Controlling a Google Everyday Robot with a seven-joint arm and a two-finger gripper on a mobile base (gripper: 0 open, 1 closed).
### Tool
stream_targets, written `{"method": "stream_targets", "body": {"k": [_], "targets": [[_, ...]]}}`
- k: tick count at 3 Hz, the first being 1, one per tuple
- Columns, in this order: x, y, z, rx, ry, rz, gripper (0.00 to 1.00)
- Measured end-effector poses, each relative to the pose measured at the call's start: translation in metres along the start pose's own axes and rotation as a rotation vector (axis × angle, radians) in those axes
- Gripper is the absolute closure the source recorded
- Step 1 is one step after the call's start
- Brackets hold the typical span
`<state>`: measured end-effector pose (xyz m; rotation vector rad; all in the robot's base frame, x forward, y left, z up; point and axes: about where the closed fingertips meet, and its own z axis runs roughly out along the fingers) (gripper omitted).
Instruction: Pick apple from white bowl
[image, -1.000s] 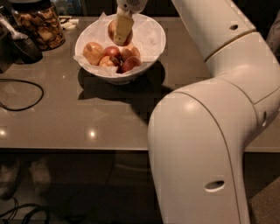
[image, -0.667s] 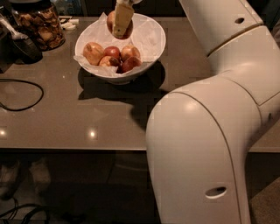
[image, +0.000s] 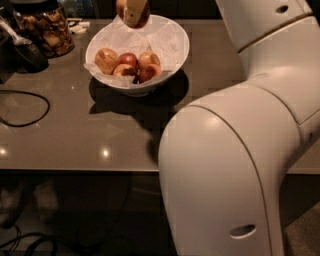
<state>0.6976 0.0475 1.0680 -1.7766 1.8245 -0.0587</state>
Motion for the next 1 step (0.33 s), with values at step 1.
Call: {"method": "stream_targets", "body": {"k": [1], "targets": [[-0.0079, -0.002, -0.0142, 0.022, -0.008, -0.01, 1.0]]}}
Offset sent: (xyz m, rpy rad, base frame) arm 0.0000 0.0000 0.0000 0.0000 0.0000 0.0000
